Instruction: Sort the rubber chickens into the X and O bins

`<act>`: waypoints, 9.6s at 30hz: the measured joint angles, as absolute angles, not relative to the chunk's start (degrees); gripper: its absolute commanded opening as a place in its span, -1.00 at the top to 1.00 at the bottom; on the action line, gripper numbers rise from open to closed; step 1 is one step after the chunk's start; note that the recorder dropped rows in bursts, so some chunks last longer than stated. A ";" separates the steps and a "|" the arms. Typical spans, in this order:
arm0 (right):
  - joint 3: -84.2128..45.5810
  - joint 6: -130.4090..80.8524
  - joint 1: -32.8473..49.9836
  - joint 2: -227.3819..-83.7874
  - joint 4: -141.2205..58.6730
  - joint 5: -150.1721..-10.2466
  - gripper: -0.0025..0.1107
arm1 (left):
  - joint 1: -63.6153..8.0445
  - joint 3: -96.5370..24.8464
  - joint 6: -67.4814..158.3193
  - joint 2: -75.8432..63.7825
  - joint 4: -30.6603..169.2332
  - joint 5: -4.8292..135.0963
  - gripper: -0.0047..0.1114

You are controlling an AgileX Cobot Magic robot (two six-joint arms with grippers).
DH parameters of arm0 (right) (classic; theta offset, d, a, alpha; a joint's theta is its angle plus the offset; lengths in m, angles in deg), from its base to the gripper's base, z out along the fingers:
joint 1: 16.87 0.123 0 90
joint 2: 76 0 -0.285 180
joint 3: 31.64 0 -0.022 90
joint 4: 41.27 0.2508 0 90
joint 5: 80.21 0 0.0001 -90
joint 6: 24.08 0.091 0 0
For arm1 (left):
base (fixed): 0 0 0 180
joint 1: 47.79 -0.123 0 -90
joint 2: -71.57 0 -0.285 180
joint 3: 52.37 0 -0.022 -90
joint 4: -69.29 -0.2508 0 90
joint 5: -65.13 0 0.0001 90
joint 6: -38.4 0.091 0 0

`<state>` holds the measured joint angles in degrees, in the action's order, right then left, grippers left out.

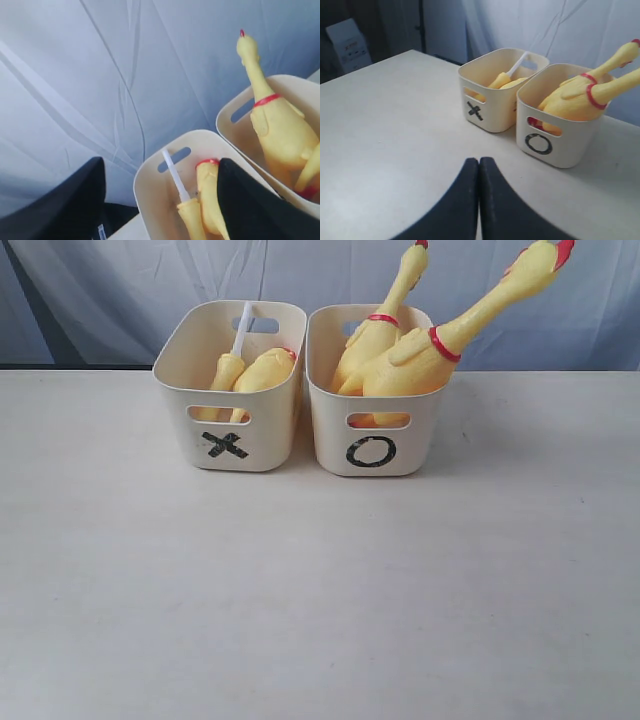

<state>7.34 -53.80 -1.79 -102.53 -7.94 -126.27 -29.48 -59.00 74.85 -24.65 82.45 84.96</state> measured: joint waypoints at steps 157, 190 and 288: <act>45.50 -53.79 -14.55 -84.10 -34.67 -96.83 0.96 | -53.46 24.62 74.95 63.51 61.81 78.32 -0.14; 45.50 -53.79 -14.55 -84.10 -31.85 -98.03 0.96 | -53.46 24.62 74.95 63.51 61.40 78.54 0.01; 45.50 -37.12 -14.55 -84.10 -31.73 -98.03 0.96 | -53.46 24.62 47.86 63.51 69.29 78.74 0.92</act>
